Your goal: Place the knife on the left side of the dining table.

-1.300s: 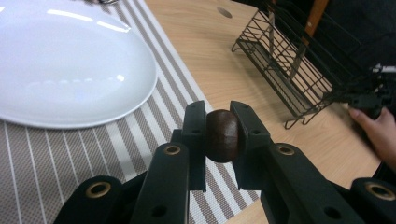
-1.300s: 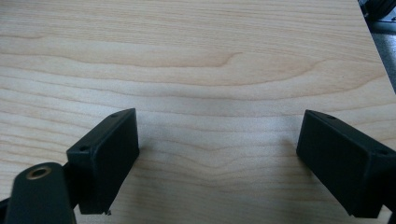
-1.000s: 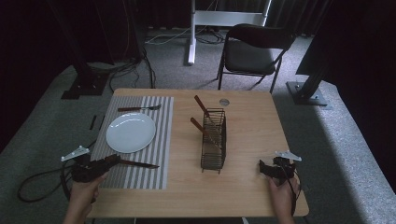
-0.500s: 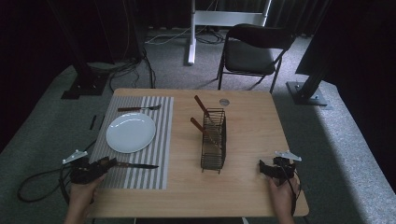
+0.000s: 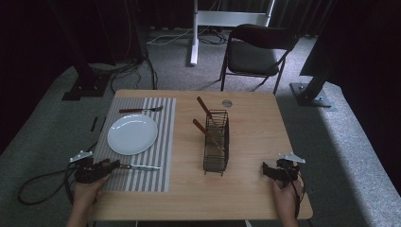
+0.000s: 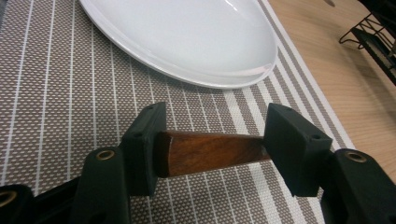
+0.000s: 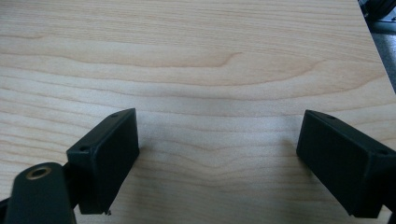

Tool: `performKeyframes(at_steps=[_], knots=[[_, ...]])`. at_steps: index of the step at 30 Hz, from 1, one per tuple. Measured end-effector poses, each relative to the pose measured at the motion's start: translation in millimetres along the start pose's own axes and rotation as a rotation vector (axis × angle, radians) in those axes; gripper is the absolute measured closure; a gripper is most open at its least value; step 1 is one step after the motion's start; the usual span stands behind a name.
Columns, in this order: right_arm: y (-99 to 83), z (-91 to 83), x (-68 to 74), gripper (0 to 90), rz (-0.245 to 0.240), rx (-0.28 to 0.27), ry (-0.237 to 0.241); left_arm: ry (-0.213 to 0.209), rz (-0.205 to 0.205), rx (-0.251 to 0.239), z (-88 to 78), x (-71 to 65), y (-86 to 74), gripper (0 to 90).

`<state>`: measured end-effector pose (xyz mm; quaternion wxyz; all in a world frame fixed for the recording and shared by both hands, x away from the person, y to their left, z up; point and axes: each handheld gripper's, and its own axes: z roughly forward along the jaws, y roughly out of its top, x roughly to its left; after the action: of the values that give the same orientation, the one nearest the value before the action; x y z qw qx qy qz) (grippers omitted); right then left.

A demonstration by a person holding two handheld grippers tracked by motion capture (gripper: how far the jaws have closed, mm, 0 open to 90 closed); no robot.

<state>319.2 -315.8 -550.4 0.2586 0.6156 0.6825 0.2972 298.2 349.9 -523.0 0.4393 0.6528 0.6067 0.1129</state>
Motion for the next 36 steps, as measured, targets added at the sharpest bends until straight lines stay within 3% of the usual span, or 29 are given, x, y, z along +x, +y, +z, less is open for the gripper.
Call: performKeyframes(at_steps=[3, 9, 19, 24, 26, 32, 36], knots=[[0.0, 0.0, 0.0, 12.2, 0.000, 0.000, 0.000, 0.006, -0.010, -0.001, 2.7, 1.2, -1.6, 39.3], [0.0, 0.0, 0.0, 12.2, 0.000, 0.000, 0.000, 0.073, -0.003, 0.010, 6.2, -0.4, -6.3, 35.6], [0.0, 0.0, 0.0, 12.2, 0.000, 0.000, 0.000, 0.183, 0.055, 0.029, 14.7, -7.2, -7.4, 31.2], [0.0, 0.0, 0.0, 12.2, -0.001, 0.000, 0.000, 0.203, 0.062, 0.032, 16.8, -7.9, -9.4, 30.6], [0.0, 0.0, 0.0, 12.2, -0.001, 0.000, 0.000, 0.246, 0.101, 0.044, 18.3, -9.9, -10.6, 30.8], [0.0, 0.0, 0.0, 12.2, 0.000, 0.000, 0.000, 0.239, 0.078, 0.023, 14.5, -9.5, -9.3, 30.6], [0.0, 0.0, 0.0, 12.2, 0.000, 0.000, 0.000, 0.236, 0.088, 0.016, 6.4, -14.6, -11.1, 30.7]])
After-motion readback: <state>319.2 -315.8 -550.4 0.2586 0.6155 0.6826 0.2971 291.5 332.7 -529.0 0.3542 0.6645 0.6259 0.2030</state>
